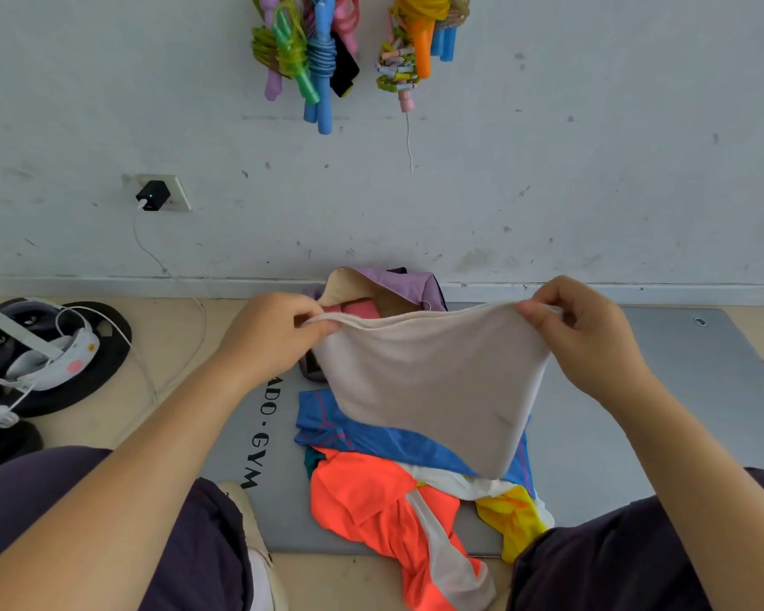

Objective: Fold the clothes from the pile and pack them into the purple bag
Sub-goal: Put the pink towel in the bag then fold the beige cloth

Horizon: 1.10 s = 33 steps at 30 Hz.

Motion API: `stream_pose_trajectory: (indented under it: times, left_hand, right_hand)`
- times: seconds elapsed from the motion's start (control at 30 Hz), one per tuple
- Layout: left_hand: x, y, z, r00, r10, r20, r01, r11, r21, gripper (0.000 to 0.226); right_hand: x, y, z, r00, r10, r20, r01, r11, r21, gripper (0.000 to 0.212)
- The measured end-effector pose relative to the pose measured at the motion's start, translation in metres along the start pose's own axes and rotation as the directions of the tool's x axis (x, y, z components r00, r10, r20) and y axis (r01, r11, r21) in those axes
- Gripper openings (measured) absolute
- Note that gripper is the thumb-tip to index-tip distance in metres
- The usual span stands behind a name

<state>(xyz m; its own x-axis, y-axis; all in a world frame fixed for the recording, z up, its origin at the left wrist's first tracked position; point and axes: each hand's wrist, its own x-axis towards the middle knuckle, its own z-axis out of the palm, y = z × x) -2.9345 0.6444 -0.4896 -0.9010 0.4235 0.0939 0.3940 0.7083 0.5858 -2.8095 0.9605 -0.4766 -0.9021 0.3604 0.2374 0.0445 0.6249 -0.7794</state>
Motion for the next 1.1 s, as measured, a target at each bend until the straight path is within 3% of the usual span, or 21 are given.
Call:
stream_pose_trajectory:
  times: [0.1,0.2,0.3,0.4,0.53,0.63,0.7,0.8,0.97,1.1]
  left_hand:
    - [0.003,0.004,-0.007,0.994,-0.055,-0.091,0.000,0.856,-0.517,0.014]
    - [0.004,0.005,-0.007,0.987,-0.131,-0.091,0.037,0.746,-0.664,0.019]
    - [0.000,0.010,-0.008,0.981,-0.162,-0.107,0.045,0.726,-0.686,0.010]
    - [-0.001,0.014,-0.011,0.950,-0.229,-0.214,0.018,0.722,-0.692,0.027]
    - [-0.001,0.011,-0.010,0.924,-0.277,-0.263,0.069,0.799,-0.597,0.032]
    - [0.000,0.006,-0.008,0.946,-0.293,-0.136,0.196,0.854,-0.481,0.030]
    - [0.000,0.010,-0.003,0.950,-0.312,-0.031,0.250,0.813,-0.525,0.014]
    - [-0.004,0.024,0.011,0.955,-0.286,0.084,0.280,0.764,-0.582,0.009]
    - [-0.016,0.051,0.031,0.970,-0.194,0.143,0.241,0.813,-0.530,0.012]
    - [-0.021,0.066,0.035,0.959,-0.183,0.216,0.279,0.736,-0.617,0.007]
  right_hand:
    - [0.003,-0.001,-0.006,0.999,0.040,-0.013,-0.037,0.984,0.174,0.017]
    - [0.002,0.000,-0.006,0.994,0.097,0.044,-0.105,0.966,0.237,0.012]
    - [-0.001,-0.003,-0.007,0.986,0.138,0.097,-0.162,0.933,0.322,0.011]
    - [-0.002,-0.006,-0.011,0.983,0.170,0.068,-0.183,0.917,0.354,0.012]
    - [-0.003,-0.010,-0.008,0.980,0.197,0.032,-0.196,0.914,0.354,0.015]
    - [-0.003,-0.009,-0.004,0.974,0.217,0.069,-0.228,0.926,0.300,0.015]
    - [-0.005,-0.010,0.001,0.960,0.231,0.158,-0.266,0.929,0.256,0.015]
    - [-0.015,-0.017,0.015,0.926,0.184,0.329,-0.255,0.949,0.185,0.015]
    - [-0.030,-0.035,0.033,0.821,0.056,0.569,-0.228,0.945,0.235,0.016]
    - [-0.037,-0.043,0.038,0.770,-0.019,0.637,-0.226,0.927,0.301,0.027]
